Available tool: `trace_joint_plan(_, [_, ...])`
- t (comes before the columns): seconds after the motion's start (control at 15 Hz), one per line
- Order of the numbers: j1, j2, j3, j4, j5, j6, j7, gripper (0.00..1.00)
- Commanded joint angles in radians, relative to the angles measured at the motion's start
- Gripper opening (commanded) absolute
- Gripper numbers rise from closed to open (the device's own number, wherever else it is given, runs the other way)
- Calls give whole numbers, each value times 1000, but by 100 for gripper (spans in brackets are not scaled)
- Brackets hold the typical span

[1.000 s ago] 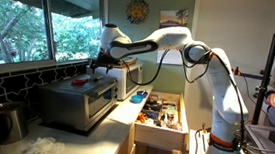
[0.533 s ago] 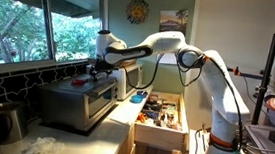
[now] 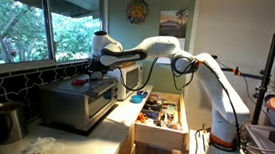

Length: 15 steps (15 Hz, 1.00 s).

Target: Shift the pen to the black tray

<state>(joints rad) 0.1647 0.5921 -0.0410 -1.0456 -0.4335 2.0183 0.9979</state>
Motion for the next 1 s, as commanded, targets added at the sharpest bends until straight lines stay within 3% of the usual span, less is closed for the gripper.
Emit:
trace_joint_plan(0.0, [11, 58, -13, 89, -19, -31, 6, 88])
trace_joint_plan(0.33, [26, 97, -49, 157, -34, -127, 67, 94])
trace_joint_plan(0.6, [32, 118, -53, 198, -31, -249, 45, 92])
trace_joint_plan(0.67, [34, 123, -54, 207, -32, -269, 44, 87])
trace_joint_plan(0.73, [38, 131, -61, 217, -41, -266, 53, 66])
trace_joint_plan(0.93, [40, 144, -65, 241, -38, -266, 63, 56])
